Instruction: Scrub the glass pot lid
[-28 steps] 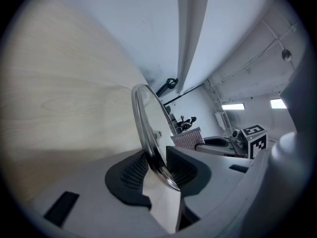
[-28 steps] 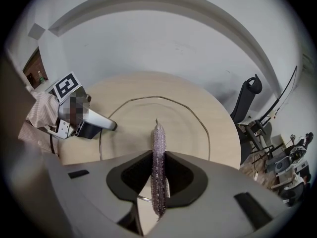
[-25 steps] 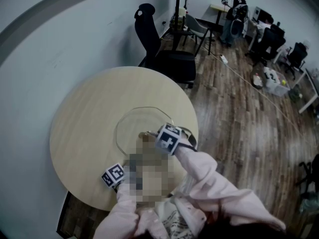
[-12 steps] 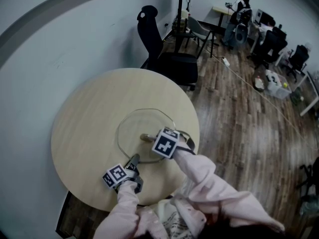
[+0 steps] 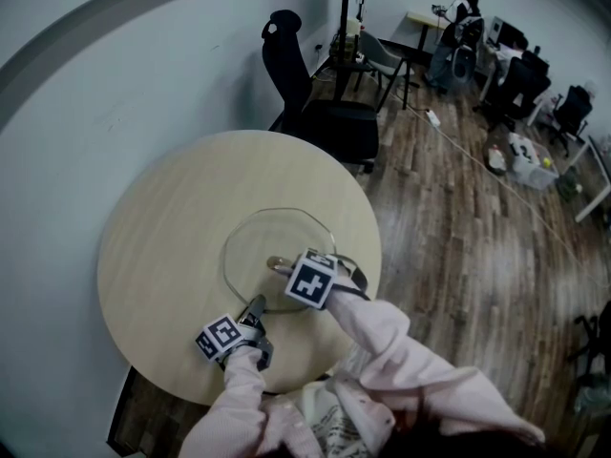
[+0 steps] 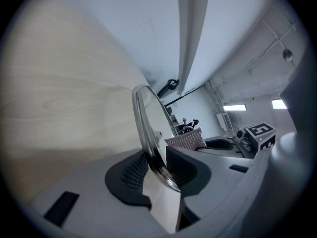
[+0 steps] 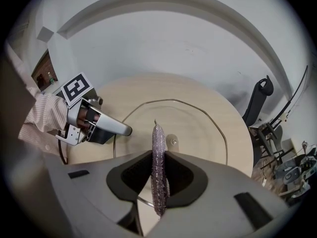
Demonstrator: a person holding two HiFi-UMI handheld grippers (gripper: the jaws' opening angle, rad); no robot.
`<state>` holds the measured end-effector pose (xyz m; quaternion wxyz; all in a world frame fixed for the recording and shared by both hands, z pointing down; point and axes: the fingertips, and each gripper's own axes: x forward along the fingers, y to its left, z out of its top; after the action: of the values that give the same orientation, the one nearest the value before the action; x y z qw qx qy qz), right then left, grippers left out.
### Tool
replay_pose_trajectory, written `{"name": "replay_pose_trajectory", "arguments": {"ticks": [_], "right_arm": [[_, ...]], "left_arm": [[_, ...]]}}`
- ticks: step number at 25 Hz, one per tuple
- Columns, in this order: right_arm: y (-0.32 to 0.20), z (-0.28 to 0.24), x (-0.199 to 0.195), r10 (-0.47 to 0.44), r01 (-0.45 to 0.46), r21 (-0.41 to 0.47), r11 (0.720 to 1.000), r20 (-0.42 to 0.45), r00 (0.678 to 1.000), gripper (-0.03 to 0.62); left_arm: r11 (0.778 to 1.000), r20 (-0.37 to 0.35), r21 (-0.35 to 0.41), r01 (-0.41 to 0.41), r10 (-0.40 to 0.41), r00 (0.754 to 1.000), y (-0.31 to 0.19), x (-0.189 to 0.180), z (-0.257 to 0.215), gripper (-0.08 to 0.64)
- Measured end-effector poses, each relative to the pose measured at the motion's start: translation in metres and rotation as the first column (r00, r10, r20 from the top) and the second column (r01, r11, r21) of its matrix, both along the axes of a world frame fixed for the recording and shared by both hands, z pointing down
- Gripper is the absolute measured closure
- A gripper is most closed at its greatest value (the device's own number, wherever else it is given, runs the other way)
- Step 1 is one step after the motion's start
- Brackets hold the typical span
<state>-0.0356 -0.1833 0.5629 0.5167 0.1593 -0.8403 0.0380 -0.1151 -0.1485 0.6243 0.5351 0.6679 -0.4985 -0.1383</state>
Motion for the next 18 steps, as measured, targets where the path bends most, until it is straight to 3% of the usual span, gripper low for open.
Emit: {"name": "replay_pose_trajectory", "arguments": {"ticks": [18], "right_arm": [[0.024, 0.003, -0.021, -0.048, 0.051, -0.059, 0.997, 0.044, 0.998, 0.517]], "left_arm": [[1.000, 0.003, -0.009, 0.010, -0.010, 1.000, 0.001, 0.001, 0.002, 0.434]]}}
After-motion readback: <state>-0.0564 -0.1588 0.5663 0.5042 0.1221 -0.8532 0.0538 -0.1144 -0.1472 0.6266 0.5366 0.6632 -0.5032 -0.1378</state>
